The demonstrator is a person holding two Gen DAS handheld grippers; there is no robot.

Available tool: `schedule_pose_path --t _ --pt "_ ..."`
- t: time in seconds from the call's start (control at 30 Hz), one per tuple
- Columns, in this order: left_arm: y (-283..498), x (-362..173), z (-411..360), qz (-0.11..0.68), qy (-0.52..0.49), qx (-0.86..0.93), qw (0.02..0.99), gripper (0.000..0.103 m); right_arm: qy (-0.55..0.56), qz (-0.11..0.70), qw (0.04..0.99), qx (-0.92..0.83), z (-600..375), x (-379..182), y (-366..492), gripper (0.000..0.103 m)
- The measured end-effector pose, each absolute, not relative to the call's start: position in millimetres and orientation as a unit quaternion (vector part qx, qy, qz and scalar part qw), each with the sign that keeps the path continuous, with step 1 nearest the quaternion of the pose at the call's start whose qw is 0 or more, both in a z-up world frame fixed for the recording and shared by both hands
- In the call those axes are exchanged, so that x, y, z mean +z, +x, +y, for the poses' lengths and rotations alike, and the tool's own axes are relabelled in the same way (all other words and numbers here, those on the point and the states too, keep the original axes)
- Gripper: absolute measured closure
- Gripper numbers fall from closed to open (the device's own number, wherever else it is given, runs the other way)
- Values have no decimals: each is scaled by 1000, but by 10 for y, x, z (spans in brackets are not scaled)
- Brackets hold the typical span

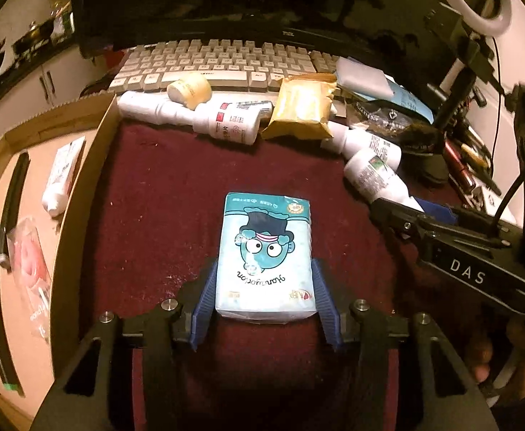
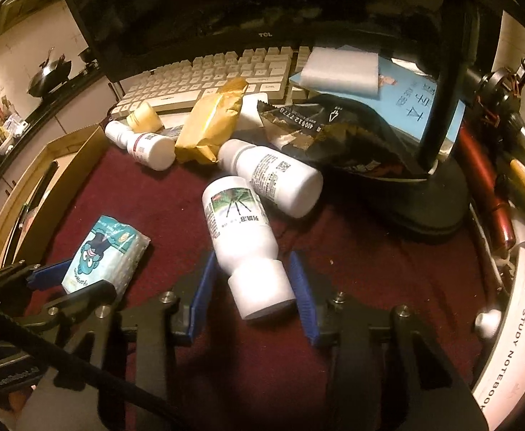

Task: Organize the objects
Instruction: 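Close the left gripper on the tissue pack while the right gripper grasps the large white bottle, then lift the tissue pack in the left gripper while the right gripper lifts the white bottle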

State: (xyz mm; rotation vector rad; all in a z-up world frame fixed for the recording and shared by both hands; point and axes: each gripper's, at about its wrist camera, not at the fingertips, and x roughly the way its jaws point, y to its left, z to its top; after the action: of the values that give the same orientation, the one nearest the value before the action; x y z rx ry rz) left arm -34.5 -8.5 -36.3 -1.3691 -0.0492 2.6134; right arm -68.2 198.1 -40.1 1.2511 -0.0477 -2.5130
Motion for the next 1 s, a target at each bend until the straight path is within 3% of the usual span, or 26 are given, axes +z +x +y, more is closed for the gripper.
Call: schedule_pose_path --t 0.13,0.27,0.33,0.5,0.6,0.73,0.77,0.83,1.0 --pt "-332 -343 -171 -45 -468 877 96 65 440 -22 181 -879 1937 -380 -648 75" --pt "-305 -313 -335 -85 -480 866 107 71 442 -40 193 -875 1919 -380 -634 75" --pt "-283 -288 -370 -89 -478 868 106 81 441 -37 192 -876 1890 -373 -618 75" --pt "-230 -287 -381 -86 -476 869 107 81 444 -41 201 -872 1806 -392 -597 75" --pt "-236 -300 -428 -102 -481 864 110 73 445 -40 200 -872 1776 -396 -566 75" --pt "-186 -260 -477 -115 -473 866 112 45 442 -51 198 -873 1819 -365 -551 74" --pt "-167 -252 -479 -115 -467 870 111 42 437 -54 199 -875 1833 -346 -537 72" --pt "-163 -270 -469 -110 -469 870 107 41 433 -53 194 -879 1844 -331 -518 52" --pt "-215 -301 -393 -92 -476 869 99 41 431 -45 194 -880 1830 -337 -520 47"
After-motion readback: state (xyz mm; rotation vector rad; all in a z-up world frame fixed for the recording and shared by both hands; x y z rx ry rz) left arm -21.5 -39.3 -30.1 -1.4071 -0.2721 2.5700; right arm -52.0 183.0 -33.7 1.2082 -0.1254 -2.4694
